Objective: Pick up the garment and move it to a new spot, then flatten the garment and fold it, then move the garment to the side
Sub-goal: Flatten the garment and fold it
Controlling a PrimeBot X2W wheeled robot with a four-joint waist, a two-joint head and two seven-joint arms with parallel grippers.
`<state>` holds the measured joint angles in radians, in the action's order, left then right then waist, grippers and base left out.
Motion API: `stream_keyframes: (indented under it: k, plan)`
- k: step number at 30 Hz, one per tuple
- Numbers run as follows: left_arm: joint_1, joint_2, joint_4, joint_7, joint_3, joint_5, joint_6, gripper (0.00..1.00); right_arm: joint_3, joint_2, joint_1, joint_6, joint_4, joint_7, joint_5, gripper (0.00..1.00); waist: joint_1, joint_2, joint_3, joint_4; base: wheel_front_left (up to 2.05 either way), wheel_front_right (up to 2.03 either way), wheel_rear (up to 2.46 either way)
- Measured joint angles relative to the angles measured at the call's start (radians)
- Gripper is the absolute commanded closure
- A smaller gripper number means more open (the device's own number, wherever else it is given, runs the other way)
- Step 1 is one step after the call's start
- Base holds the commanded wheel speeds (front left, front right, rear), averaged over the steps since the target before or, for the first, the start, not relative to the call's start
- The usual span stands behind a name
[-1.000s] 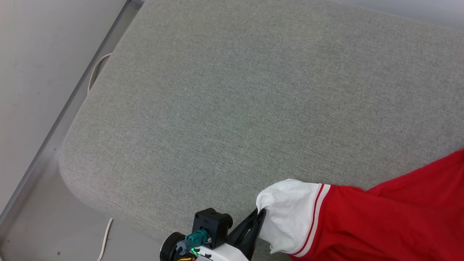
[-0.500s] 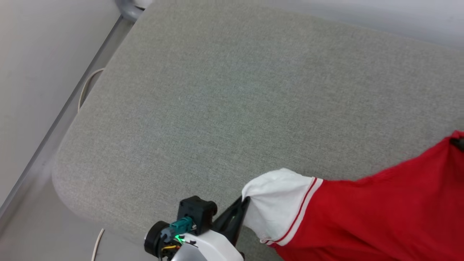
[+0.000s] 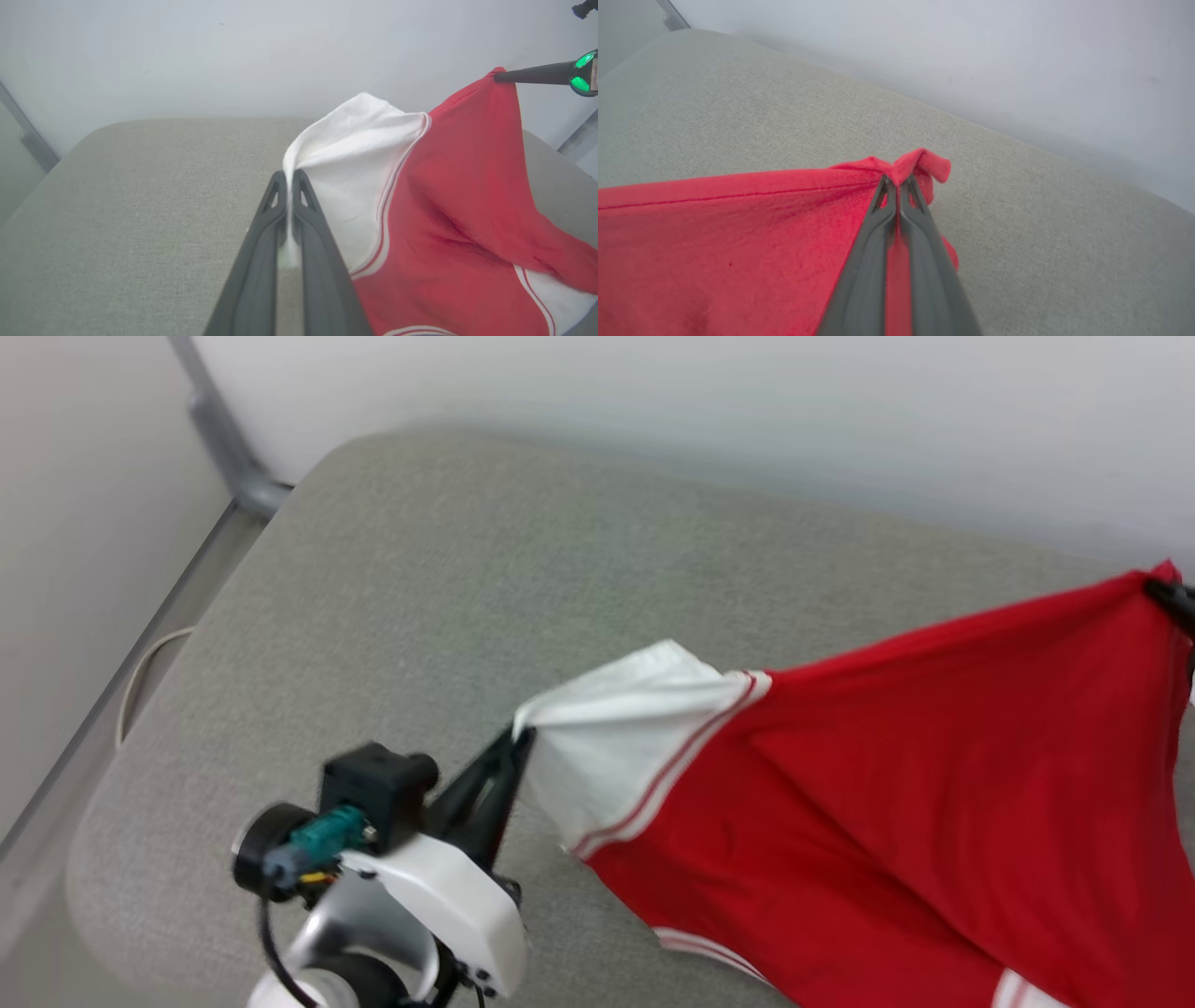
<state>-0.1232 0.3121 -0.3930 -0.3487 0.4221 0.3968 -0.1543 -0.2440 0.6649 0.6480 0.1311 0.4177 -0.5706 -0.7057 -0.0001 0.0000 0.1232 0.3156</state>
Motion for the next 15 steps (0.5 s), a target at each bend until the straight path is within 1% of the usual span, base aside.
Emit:
stream_keyframes:
  k: [7,9,11,15]
  plan:
    - [-0.100,0.046,-0.058,-0.015,-0.091,0.011,-0.004,1.00,0.029,-0.012,0.038,0.000,-0.070,0.021,-0.008,1.00,0.0000,0.0000,-0.068,-0.066,0.00,0.00,0.00]
    - [-0.140,0.073,-0.068,-0.027,-0.114,-0.006,-0.003,1.00,0.047,-0.023,0.044,0.000,-0.095,0.020,-0.008,1.00,0.0000,0.0000,-0.085,-0.083,0.00,0.00,0.00]
    - [-0.184,0.099,-0.079,-0.047,-0.125,-0.016,0.009,1.00,0.076,-0.039,0.052,0.000,-0.123,0.019,-0.005,1.00,0.0000,0.0000,-0.098,-0.102,0.00,0.00,0.00]
    - [-0.292,0.122,-0.091,-0.077,-0.149,-0.027,0.023,1.00,0.122,-0.066,0.058,0.000,-0.181,0.006,0.022,1.00,0.0000,0.0000,-0.115,-0.133,0.00,0.00,0.00]
